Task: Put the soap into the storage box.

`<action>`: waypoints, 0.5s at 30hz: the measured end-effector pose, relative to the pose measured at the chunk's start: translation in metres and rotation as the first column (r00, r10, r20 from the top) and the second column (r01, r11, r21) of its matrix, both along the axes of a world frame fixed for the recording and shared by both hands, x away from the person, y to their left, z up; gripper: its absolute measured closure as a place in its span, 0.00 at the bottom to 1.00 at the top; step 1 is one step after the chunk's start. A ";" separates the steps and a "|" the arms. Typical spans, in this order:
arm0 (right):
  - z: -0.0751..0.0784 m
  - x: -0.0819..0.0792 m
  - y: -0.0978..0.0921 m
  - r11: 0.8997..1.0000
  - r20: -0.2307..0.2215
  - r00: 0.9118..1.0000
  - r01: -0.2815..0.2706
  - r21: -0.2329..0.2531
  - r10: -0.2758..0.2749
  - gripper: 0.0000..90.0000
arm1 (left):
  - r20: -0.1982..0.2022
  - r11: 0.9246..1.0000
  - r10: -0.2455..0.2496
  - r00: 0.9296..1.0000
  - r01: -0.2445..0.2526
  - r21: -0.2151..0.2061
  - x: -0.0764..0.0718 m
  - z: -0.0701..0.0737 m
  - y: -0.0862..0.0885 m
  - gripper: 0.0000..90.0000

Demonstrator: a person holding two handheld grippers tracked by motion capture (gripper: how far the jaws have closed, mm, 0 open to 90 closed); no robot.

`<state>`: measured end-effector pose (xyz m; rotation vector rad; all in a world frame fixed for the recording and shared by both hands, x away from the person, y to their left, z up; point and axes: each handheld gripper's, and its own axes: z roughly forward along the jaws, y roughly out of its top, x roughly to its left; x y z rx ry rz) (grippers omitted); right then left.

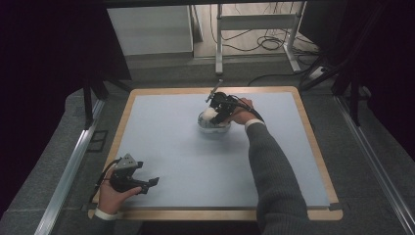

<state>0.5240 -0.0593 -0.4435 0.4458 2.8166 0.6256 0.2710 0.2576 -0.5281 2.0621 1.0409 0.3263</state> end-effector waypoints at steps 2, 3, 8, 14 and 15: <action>-0.002 0.000 0.002 1.000 -0.002 1.000 -0.005 -0.010 0.005 0.54 | -0.001 1.000 -0.002 1.000 0.002 0.003 0.000 0.000 0.000 0.08; -0.003 0.000 0.002 1.000 -0.003 1.000 -0.005 -0.013 0.005 0.54 | -0.001 1.000 -0.002 1.000 0.002 0.004 0.000 0.000 0.000 0.08; -0.007 -0.001 0.004 0.999 0.013 1.000 -0.008 -0.041 0.009 0.54 | -0.003 1.000 -0.002 1.000 0.002 0.005 0.001 -0.001 -0.001 0.08; -0.003 -0.003 0.002 1.000 0.011 1.000 0.006 0.004 -0.006 0.53 | -0.003 1.000 -0.003 1.000 0.003 0.004 0.001 -0.001 -0.001 0.08; -0.002 -0.004 0.002 1.000 0.007 1.000 0.009 0.012 -0.009 0.53 | -0.003 1.000 -0.003 1.000 0.003 0.005 0.000 -0.001 -0.001 0.08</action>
